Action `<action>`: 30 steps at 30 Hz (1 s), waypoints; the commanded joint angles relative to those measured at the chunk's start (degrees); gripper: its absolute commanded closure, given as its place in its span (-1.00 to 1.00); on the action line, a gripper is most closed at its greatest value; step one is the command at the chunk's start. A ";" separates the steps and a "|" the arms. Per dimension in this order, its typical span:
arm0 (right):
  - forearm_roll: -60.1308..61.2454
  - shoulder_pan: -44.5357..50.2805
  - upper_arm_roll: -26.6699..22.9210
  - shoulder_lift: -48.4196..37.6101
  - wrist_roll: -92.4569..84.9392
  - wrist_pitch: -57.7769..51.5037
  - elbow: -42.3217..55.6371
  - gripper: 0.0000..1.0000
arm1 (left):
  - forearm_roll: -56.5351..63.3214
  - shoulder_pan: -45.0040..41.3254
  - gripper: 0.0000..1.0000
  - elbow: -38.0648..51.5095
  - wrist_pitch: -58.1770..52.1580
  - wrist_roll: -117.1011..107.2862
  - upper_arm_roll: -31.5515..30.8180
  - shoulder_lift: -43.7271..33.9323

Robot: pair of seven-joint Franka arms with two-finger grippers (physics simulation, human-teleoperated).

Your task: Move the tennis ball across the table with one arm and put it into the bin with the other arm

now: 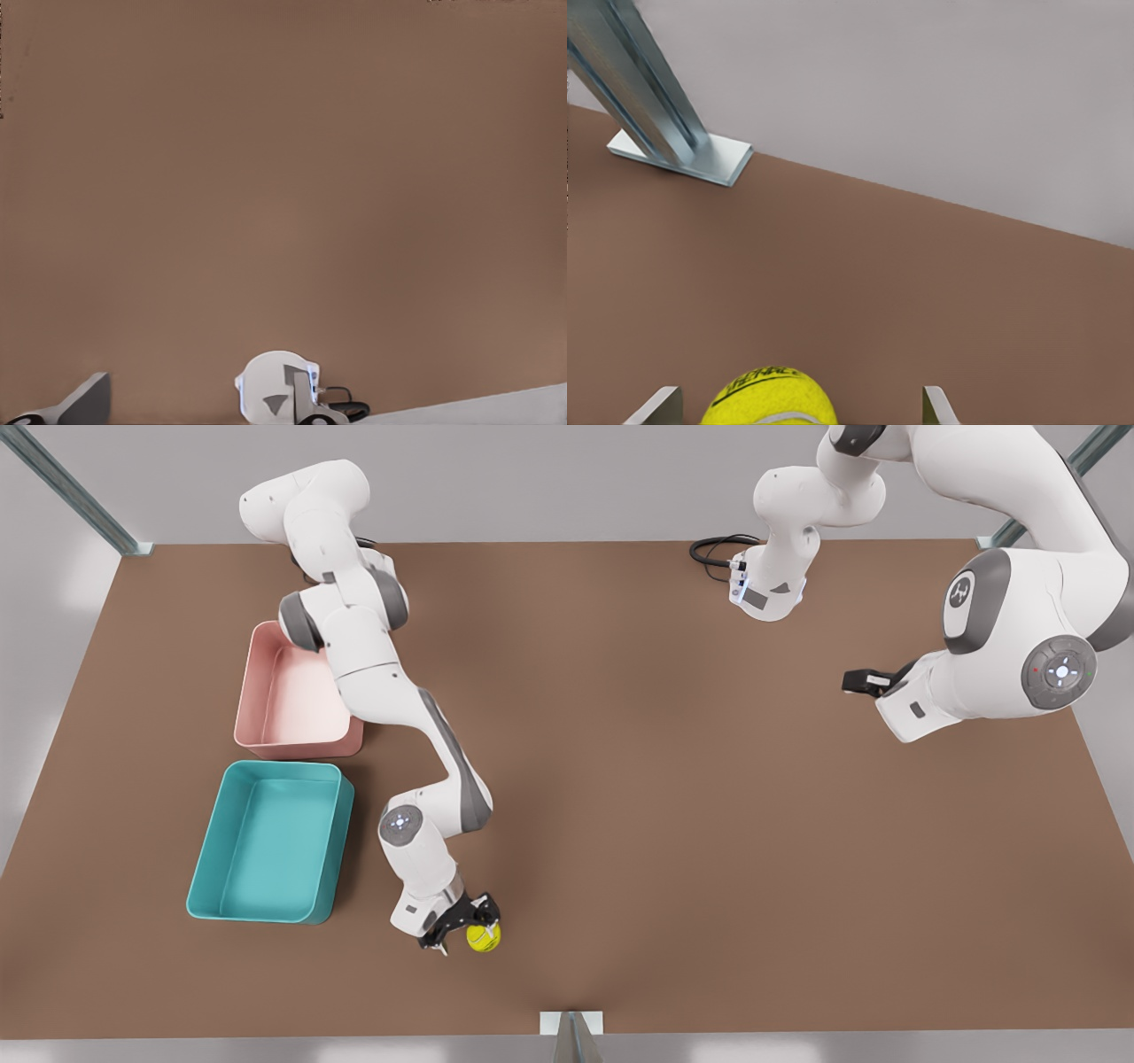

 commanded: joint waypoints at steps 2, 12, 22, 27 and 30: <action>0.16 0.30 0.46 0.23 1.02 6.71 0.22 -1.00 | 0.02 0.44 -1.00 0.02 -0.26 -11.24 -0.08 0.00; 0.95 1.18 2.04 1.82 2.25 9.69 -1.71 -1.00 | -0.07 0.71 -1.00 0.02 -0.09 -11.06 -0.08 0.44; 0.25 1.36 1.96 2.87 1.46 13.21 -3.73 -1.00 | -0.15 0.80 -1.00 0.02 0.09 -10.62 -0.08 0.88; 0.16 1.71 1.87 4.80 1.54 16.73 -3.64 -1.00 | -0.15 0.88 -1.00 0.02 0.35 -10.53 -0.08 0.97; 0.16 1.71 1.87 4.98 1.37 17.08 -3.56 -1.00 | -0.15 0.97 -1.00 0.02 0.27 -10.53 -0.08 0.97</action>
